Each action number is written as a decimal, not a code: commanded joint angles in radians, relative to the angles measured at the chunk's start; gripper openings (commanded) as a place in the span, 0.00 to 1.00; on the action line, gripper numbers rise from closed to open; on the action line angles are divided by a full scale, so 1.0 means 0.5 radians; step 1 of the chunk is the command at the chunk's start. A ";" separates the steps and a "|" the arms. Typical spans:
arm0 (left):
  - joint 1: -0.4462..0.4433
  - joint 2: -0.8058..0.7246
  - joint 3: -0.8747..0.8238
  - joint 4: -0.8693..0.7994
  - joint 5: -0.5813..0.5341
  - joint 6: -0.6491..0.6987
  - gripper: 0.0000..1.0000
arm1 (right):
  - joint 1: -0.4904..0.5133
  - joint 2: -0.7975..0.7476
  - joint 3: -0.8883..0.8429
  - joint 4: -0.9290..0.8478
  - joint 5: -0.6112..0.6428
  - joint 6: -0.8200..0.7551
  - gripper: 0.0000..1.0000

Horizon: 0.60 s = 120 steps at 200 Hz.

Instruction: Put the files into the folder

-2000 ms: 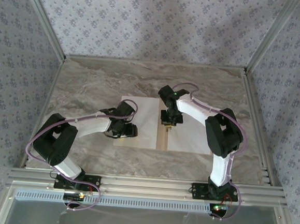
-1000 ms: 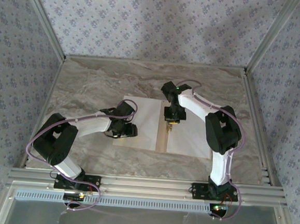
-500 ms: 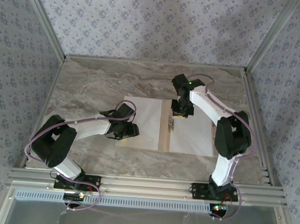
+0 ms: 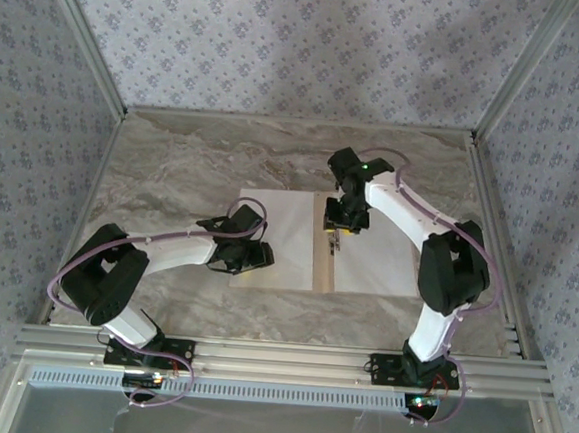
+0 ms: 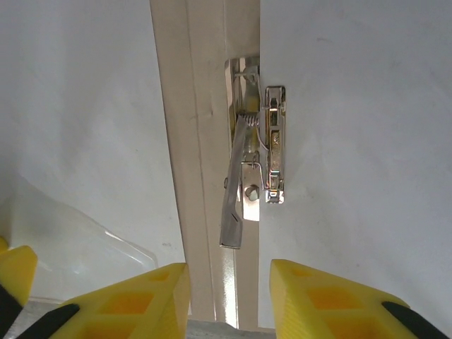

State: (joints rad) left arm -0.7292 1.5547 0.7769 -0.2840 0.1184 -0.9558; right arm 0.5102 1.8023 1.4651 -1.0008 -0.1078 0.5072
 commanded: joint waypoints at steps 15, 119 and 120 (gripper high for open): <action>-0.022 0.051 -0.057 -0.174 0.000 -0.006 0.56 | 0.043 0.077 0.031 -0.104 0.086 -0.002 0.38; -0.021 0.081 -0.035 -0.203 -0.004 0.025 0.56 | 0.038 0.150 0.006 -0.055 0.013 0.006 0.31; -0.021 0.081 -0.034 -0.204 -0.002 0.025 0.56 | 0.040 0.151 0.006 -0.055 0.013 0.007 0.31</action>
State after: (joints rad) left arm -0.7296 1.5547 0.7769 -0.2863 0.1177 -0.9524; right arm 0.5308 1.8664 1.4651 -1.0168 -0.0937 0.5076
